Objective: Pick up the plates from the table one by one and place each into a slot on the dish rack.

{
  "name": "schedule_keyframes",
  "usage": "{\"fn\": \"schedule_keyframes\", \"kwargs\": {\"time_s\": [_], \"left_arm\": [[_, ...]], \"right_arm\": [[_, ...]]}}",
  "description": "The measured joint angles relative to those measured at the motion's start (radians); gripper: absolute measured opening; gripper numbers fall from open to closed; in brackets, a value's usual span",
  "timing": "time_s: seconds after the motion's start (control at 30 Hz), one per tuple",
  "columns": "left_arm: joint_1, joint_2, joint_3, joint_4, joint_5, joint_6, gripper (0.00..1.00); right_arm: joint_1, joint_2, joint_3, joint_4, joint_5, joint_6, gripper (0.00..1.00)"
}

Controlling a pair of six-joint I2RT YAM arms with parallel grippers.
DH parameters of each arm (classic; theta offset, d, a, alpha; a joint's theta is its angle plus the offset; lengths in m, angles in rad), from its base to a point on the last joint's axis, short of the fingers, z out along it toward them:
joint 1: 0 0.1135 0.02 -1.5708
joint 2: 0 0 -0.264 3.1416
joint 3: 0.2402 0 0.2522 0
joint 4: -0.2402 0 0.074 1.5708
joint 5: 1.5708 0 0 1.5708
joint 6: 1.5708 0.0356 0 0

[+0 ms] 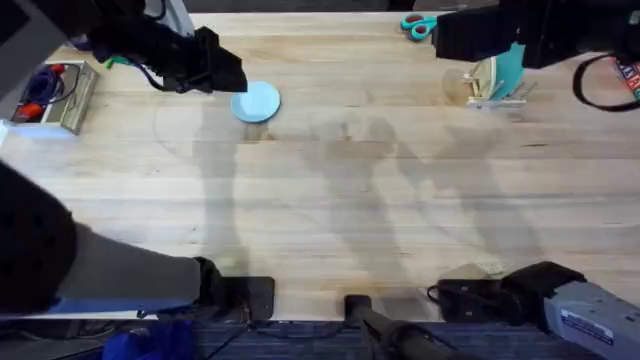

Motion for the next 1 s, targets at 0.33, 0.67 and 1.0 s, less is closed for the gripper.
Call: {"fn": "schedule_keyframes", "kwargs": {"time_s": [0.33,0.67,1.0], "left_arm": [[0.078,0.080,0.000,0.054,0.010,0.002,0.041],[0.094,0.155,0.000,0.092,0.010,0.002,0.040],[0.094,0.169,0.000,0.166,0.009,0.001,0.040]], "right_arm": [[0.000,0.000,0.000,0.000,0.000,0.000,0.994],[0.000,0.000,0.000,0.000,0.000,0.000,0.994],[0.000,0.000,0.000,0.001,0.000,0.000,0.993]]}}
